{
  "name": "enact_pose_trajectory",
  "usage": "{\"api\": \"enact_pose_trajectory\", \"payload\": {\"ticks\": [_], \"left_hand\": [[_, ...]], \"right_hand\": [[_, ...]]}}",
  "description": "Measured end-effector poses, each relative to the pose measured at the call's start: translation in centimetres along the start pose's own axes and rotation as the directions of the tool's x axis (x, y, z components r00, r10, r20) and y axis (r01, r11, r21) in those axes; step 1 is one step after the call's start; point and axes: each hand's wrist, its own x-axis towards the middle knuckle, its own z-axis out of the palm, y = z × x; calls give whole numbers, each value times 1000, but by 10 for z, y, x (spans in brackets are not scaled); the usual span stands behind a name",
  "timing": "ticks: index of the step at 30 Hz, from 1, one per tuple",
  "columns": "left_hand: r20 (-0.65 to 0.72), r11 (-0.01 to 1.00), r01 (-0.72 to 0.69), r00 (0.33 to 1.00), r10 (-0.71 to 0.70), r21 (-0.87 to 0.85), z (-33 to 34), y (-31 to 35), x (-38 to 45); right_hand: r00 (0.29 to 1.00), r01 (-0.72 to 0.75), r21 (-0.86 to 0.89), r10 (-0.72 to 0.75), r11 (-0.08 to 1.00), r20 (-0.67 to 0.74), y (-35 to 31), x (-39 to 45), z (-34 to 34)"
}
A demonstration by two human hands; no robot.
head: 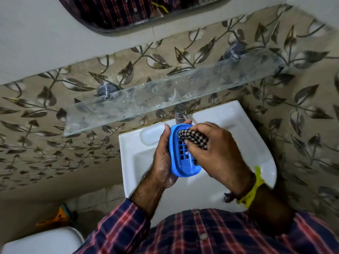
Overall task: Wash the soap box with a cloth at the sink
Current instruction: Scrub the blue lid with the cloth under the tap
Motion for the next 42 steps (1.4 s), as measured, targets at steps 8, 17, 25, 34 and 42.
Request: {"api": "enact_pose_trajectory", "payload": {"ticks": [8,17,25,34,42], "left_hand": [[-24,999,-35,999,35,-8,2,-6,-9],[-16,999,-30,999,29,-29,3,-7,-5],[-14,1000,16,1000,-16,-27,1,-10,-12],[23,1000,17,1000,-17,10,-1,-11,-13],[27,1000,14,1000,-14,-22,-4,-7,-12]], "right_hand": [[982,118,-182,-142,976,-126,-12,-9,22],[965,214,-277,-247,937,-89,-15,-14,16],[978,192,-336,-206,922,-8,-18,-9,10],[980,199,-307,-191,931,55,-13,-12,1],[961,255,-261,-213,931,177,-16,-17,3]]}}
